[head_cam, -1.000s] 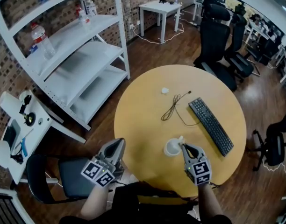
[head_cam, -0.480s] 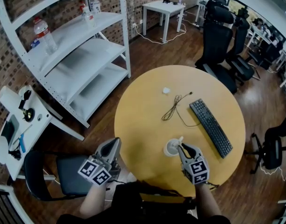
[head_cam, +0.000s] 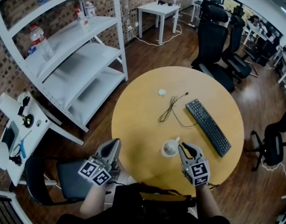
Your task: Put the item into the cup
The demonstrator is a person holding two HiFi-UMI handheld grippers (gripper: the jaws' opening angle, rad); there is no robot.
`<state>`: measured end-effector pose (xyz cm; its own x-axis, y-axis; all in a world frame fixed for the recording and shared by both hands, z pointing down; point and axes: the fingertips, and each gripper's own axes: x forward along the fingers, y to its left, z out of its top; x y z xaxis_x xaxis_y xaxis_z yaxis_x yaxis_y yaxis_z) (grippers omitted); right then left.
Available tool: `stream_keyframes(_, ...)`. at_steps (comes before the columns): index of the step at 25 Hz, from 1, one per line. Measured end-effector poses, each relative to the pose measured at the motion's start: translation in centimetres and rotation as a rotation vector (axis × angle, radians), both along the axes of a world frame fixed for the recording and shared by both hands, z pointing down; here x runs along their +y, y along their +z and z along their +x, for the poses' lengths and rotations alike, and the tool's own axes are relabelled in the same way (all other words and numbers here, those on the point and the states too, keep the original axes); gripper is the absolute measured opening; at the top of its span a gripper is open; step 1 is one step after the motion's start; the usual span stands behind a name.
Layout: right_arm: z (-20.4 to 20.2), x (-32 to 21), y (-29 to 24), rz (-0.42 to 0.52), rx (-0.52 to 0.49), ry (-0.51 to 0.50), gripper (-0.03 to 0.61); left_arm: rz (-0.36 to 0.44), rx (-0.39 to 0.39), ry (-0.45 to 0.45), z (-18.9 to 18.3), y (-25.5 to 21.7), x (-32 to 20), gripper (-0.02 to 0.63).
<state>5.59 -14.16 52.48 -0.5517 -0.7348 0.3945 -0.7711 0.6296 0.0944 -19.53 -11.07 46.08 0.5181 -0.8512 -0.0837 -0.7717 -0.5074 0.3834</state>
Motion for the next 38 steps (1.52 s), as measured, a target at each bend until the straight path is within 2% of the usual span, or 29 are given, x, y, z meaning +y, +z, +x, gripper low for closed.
stream_keyframes(5, 2.4, 0.0, -4.4, 0.107, -0.091, 0.055, 0.062, 0.029, 0.026, 0.042, 1.7, -1.6, -1.4, -0.006)
stream_keyframes(8, 5.0, 0.6, -5.8, 0.178, -0.144, 0.114, 0.061, 0.042, 0.015, 0.085, 3.3, -2.2, -2.2, -0.006)
stream_keyframes(13, 10.6, 2.9, -5.9, 0.219, -0.251, 0.260, 0.033, 0.063, -0.007, 0.174, 7.0, -2.6, -3.0, -0.006)
stream_keyframes(14, 11.6, 3.4, -5.5, 0.213, -0.263, 0.286, 0.011, 0.063, -0.019, 0.198, 7.9, -2.6, -2.9, -0.006)
stream_keyframes(17, 14.2, 4.7, -4.5, 0.184, -0.247, 0.367, 0.008, 0.060, -0.034, 0.241, 9.5, -2.4, -2.7, -0.006)
stream_keyframes(21, 16.0, 5.4, -4.4, 0.206, -0.236, 0.417, 0.008, 0.036, 0.000, 0.229, 9.5, -1.7, -2.6, -0.006)
stream_keyframes(25, 16.4, 5.5, -4.5, 0.198, -0.228, 0.422, 0.005, 0.021, -0.008, 0.217, 9.2, -1.1, -2.1, -0.006)
stream_keyframes(31, 14.6, 4.7, -3.9, 0.172, -0.225, 0.373, 0.005, 0.009, -0.009, 0.175, 8.0, -0.5, -1.4, -0.006)
stream_keyframes(38, 13.8, 4.3, -4.6, 0.192, -0.235, 0.379, 0.005, 0.002, 0.003, 0.113, 5.7, -0.3, -0.7, -0.006)
